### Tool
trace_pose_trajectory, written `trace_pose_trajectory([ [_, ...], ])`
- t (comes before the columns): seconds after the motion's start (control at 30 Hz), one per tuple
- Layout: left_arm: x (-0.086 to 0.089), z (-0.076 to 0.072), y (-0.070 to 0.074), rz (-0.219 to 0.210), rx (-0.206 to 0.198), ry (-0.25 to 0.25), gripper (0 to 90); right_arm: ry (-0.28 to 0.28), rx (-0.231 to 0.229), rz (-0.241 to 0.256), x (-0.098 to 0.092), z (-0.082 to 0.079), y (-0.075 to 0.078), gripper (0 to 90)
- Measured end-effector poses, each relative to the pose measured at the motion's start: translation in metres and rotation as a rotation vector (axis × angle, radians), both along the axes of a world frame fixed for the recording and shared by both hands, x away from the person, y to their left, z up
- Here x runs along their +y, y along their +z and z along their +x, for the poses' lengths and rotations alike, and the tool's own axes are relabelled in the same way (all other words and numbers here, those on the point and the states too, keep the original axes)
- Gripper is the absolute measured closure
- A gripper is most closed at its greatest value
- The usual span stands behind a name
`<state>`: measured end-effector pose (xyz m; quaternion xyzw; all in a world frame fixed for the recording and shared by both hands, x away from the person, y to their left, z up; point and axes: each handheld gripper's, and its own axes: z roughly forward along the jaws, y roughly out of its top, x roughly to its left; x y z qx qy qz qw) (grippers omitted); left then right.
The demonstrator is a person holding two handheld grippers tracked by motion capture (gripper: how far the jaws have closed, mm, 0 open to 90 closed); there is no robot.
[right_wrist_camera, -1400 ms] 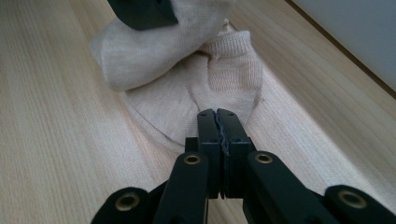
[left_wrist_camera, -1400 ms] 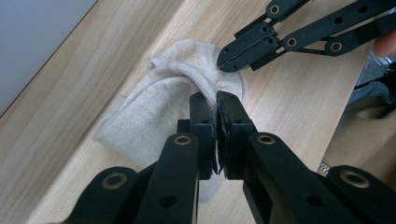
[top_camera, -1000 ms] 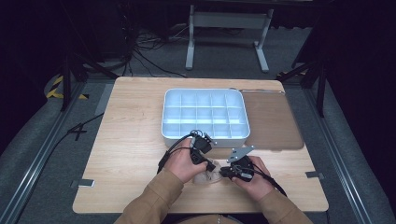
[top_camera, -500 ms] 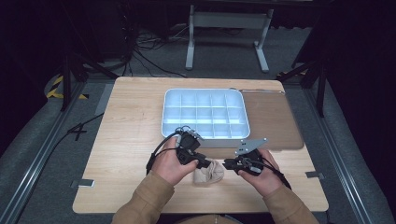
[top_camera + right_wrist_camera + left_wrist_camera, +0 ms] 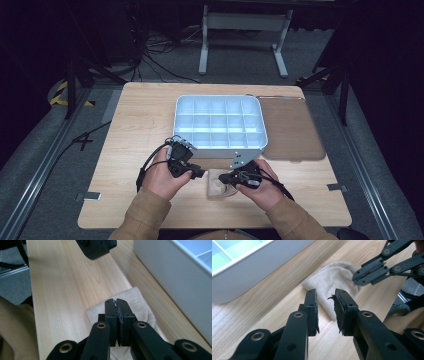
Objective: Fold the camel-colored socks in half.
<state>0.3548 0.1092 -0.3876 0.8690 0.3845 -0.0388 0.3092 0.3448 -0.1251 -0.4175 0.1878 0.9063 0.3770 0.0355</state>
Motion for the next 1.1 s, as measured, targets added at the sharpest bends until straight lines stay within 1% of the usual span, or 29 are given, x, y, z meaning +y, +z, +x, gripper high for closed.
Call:
trace_pose_trajectory([
  [0.03,0.0,0.0,0.0,0.0,0.0,0.0,73.0,0.0,0.0,0.0,0.0,0.0,0.0,88.8],
  [0.1,-0.001,0.0,-0.002,0.007,0.006,0.003,74.0,0.0,0.005,-0.02,0.002,0.001,-0.005,89.0],
  [0.13,-0.001,0.001,-0.004,0.009,-0.007,0.0,74.9,-0.002,0.009,-0.026,0.002,0.002,-0.007,89.1],
  [0.17,-0.002,0.001,-0.005,0.006,-0.003,0.002,76.4,-0.004,0.01,-0.035,0.001,0.003,-0.008,89.2],
  [0.2,-0.004,0.002,-0.006,0.003,-0.008,-0.002,77.6,-0.01,0.009,-0.042,0.0,0.003,-0.009,89.2],
  [0.23,-0.005,0.003,-0.007,0.002,-0.015,-0.009,79.6,-0.017,0.01,-0.043,-0.002,0.004,-0.01,89.3],
  [0.3,-0.008,0.003,-0.008,0.0,-0.011,-0.012,81.4,-0.021,0.013,-0.045,-0.004,0.004,-0.01,89.3],
  [0.33,-0.012,0.004,-0.01,0.004,-0.02,-0.026,81.4,-0.025,0.015,-0.047,-0.006,0.004,-0.011,89.3],
  [0.37,-0.014,0.005,-0.011,0.012,-0.02,-0.032,82.2,-0.034,0.015,-0.054,-0.008,0.005,-0.012,89.3],
  [0.4,-0.017,0.005,-0.013,0.011,-0.023,-0.04,82.9,-0.035,0.019,-0.055,-0.009,0.004,-0.013,89.3],
  [0.43,-0.023,0.007,-0.016,0.012,-0.022,-0.061,84.4,-0.037,0.021,-0.057,-0.011,0.004,-0.016,89.3],
  [0.47,-0.025,0.008,-0.018,0.007,-0.024,-0.065,85.0,-0.045,0.02,-0.063,-0.012,0.004,-0.016,89.2],
  [0.5,-0.029,0.01,-0.02,0.007,-0.035,-0.083,85.6,-0.045,0.023,-0.061,-0.013,0.004,-0.017,89.1],
  [0.53,-0.029,0.01,-0.02,0.007,-0.035,-0.083,86.4,-0.045,0.023,-0.061,-0.013,0.004,-0.017,89.1],
  [0.57,-0.032,0.011,-0.022,0.004,-0.045,-0.096,86.4,-0.048,0.021,-0.066,-0.014,0.004,-0.018,88.9],
  [0.6,-0.038,0.012,-0.026,-0.003,-0.076,-0.115,86.9,-0.049,0.022,-0.062,-0.016,0.004,-0.02,88.5],
  [0.67,-0.042,0.012,-0.027,-0.001,-0.08,-0.118,88.0,-0.052,0.021,-0.063,-0.017,0.004,-0.02,88.4],
  [0.7,-0.046,0.013,-0.028,0.002,-0.092,-0.127,88.0,-0.052,0.023,-0.06,-0.018,0.004,-0.021,88.3],
  [0.77,-0.05,0.016,-0.032,0.026,-0.102,-0.128,89.3,-0.059,0.023,-0.058,-0.021,0.003,-0.022,88.2],
  [0.8,-0.051,0.017,-0.033,0.042,-0.1,-0.127,89.4,-0.061,0.018,-0.061,-0.022,0.004,-0.023,88.2],
  [0.83,-0.051,0.018,-0.035,0.051,-0.103,-0.129,89.5,-0.059,0.024,-0.059,-0.022,0.004,-0.024,88.2],
  [0.87,-0.051,0.019,-0.037,0.053,-0.096,-0.12,89.6,-0.063,0.026,-0.063,-0.023,0.004,-0.025,88.3],
  [0.97,-0.052,0.022,-0.04,0.064,-0.085,-0.124,89.7,-0.066,0.028,-0.07,-0.025,0.003,-0.029,88.2],
  [1.03,-0.054,0.023,-0.043,0.093,-0.08,-0.124,89.7,-0.068,0.026,-0.075,-0.025,0.003,-0.03,88.1],
  [1.07,-0.055,0.024,-0.045,0.098,-0.089,-0.129,89.7,-0.067,0.029,-0.079,-0.025,0.003,-0.032,88.0],
  [1.1,-0.056,0.024,-0.047,0.109,-0.083,-0.125,89.7,-0.068,0.026,-0.082,-0.026,0.003,-0.033,88.0],
])
